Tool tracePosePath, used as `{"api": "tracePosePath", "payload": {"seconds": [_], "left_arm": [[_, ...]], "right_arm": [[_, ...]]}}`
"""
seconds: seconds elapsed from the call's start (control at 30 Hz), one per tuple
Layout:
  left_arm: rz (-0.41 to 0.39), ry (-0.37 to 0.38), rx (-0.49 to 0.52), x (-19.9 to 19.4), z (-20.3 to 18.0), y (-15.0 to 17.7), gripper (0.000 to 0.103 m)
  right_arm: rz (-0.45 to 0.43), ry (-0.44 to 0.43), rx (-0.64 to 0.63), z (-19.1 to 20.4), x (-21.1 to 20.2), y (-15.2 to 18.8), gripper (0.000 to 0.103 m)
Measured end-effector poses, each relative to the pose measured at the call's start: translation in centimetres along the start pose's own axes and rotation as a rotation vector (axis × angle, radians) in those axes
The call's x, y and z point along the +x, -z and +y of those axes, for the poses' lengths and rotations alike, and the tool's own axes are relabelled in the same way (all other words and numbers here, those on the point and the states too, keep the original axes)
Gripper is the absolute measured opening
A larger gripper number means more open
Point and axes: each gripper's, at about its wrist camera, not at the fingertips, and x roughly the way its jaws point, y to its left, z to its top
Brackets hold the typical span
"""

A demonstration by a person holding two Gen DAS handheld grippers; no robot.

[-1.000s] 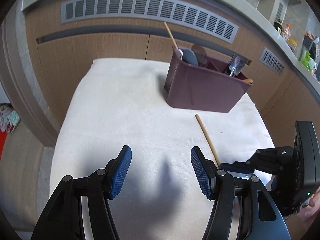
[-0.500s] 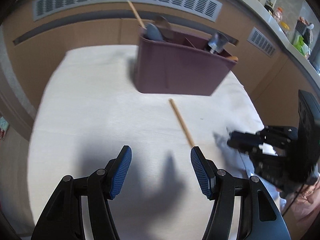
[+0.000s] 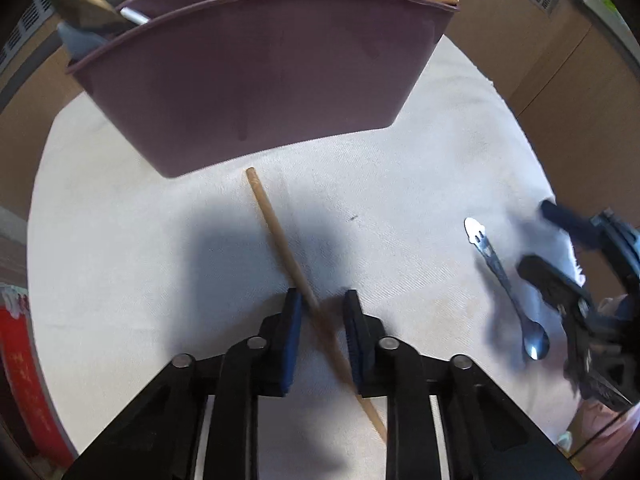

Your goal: Organize utensils

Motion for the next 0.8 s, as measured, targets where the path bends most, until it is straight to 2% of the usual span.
{"api": "tracePosePath", "payload": {"seconds": [0.07,0.17,0.3,0.47,0.5,0.57,0.63,0.7,0.8], "left_arm": [[0.001,-0.009,0.023,0.0,-0.3,-0.2,0.012],[-0.001,-0.033,0.082,-0.2,-0.8,0.4,0.010],[0.008,-0.051,0.126,-0.7,-0.3,2.5,0.009],[0.010,-0.080,0.162,-1.4,0.6,4.7,0.009],[0.009,-0.077,0.163,-1.5,0.7,4.9,0.009],[0.004,-0.063,0.153,-1.6,1.2,5.2,0.009],[-0.004,-0.050,0.144,-1.7,1.6,5.3,0.009],[-0.011,-0.039,0.136,-1.9,2.0,5.4,0.009],[-0.016,-0.028,0.132,-1.9,2.3,5.2,0.010]], "right_arm": [[-0.024,0.085,0.000,-0.5,-0.6,0.3,0.087],[-0.025,0.120,0.004,-1.0,-1.1,0.7,0.103],[0.025,-0.007,0.051,-1.0,-0.9,0.3,0.103],[0.108,-0.066,0.009,1.0,0.9,-0.2,0.103],[0.118,-0.068,-0.009,1.5,1.3,-0.2,0.100],[0.132,-0.061,-0.031,2.4,2.0,-0.4,0.082],[0.181,-0.075,-0.038,2.9,3.2,-0.6,0.055],[0.240,-0.101,-0.019,2.9,4.5,-0.7,0.044],[0.247,-0.082,-0.016,2.7,4.3,-0.7,0.044]]}}
